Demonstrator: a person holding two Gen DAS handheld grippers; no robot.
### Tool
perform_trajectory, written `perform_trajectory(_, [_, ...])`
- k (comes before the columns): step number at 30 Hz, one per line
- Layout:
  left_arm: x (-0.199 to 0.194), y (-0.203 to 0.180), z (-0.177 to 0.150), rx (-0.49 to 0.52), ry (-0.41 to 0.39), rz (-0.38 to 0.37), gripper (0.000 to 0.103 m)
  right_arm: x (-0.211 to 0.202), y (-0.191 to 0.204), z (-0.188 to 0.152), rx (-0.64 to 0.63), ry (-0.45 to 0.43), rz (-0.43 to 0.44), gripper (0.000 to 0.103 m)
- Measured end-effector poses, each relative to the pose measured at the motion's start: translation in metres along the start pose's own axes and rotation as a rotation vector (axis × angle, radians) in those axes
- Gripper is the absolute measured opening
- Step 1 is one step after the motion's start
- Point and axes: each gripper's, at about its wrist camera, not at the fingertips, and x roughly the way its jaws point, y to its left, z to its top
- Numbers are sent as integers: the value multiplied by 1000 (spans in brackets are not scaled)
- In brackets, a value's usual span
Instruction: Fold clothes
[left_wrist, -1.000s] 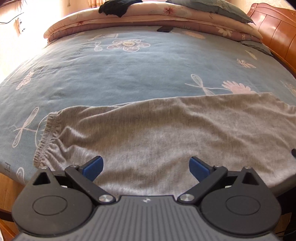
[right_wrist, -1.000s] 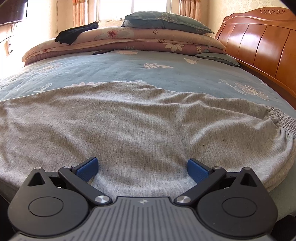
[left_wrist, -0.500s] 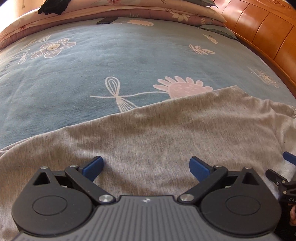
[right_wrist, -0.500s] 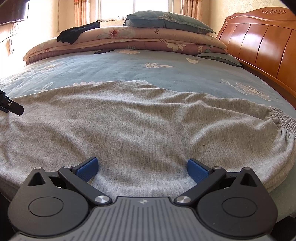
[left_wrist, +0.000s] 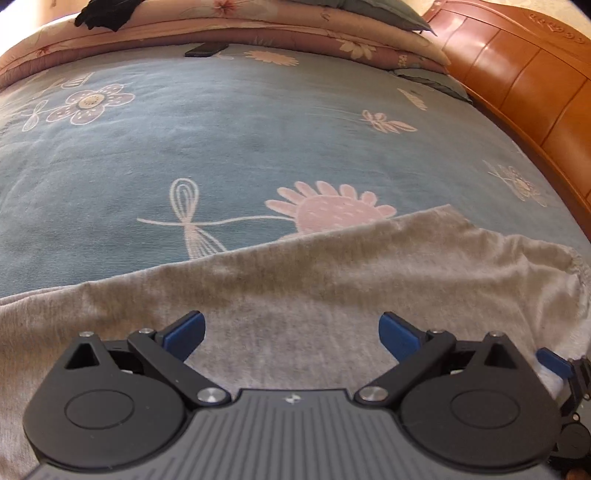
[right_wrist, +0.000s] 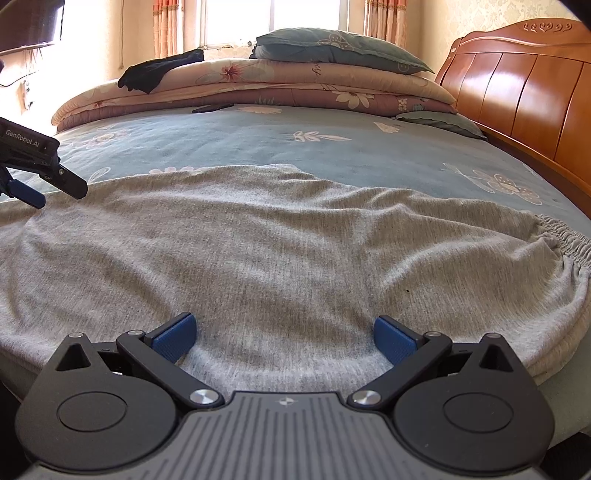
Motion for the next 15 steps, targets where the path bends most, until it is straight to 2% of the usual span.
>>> perform_trajectory(4, [-7, -40, -22, 82, 16, -59, 100, 0, -1, 0, -2, -3, 3, 103])
perform_trajectory(7, [-5, -59, -37, 131, 23, -25, 100, -1, -2, 0, -6, -1, 12, 103])
perform_trajectory(11, [1, -57, -59, 87, 89, -39, 100, -4, -5, 0, -35, 9, 37, 103])
perform_trajectory(15, [-6, -58, -73, 120, 71, -16, 100, -16, -19, 9, -8, -27, 42, 103])
